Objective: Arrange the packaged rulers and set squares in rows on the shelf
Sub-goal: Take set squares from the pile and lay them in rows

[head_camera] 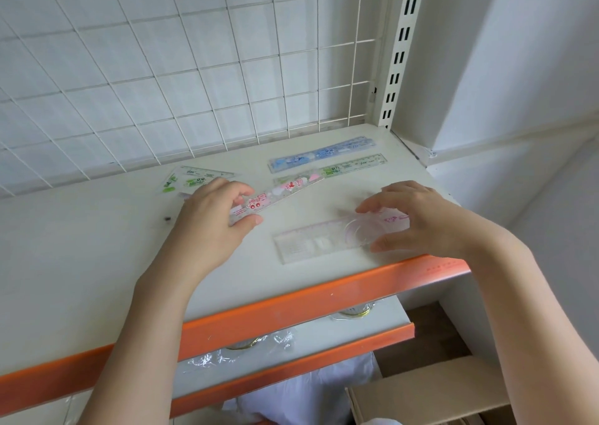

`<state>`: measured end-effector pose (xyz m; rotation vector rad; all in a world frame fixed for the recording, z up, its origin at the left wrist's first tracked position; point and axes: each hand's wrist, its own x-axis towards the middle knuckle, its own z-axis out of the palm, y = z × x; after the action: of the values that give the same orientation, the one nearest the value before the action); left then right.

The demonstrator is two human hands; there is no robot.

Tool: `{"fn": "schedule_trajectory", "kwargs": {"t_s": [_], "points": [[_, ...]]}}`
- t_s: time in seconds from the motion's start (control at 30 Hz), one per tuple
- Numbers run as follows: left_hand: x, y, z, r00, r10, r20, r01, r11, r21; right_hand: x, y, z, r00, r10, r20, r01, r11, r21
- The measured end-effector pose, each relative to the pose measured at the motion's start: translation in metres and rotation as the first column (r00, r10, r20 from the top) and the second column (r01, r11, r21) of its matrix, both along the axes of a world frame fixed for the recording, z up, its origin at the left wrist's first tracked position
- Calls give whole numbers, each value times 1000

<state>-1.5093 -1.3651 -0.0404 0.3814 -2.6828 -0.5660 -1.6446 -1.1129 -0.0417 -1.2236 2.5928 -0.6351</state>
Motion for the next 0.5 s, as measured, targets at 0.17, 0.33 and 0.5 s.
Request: {"fn": "schedule_trajectory", "kwargs": {"t_s": [0.17,0.33,0.5], "points": [[-10,2,2,999,-32,-16,32,999,-11,0,1,6,998,17,66,-21,998,56],[-15,4,2,999,-46,-11,46,999,-12,0,3,6,992,-5,126,-10,993,120],[-19,6,1,999,-52,3,52,999,-12,-5,4,6,992,-5,126,-14,989,147]]}}
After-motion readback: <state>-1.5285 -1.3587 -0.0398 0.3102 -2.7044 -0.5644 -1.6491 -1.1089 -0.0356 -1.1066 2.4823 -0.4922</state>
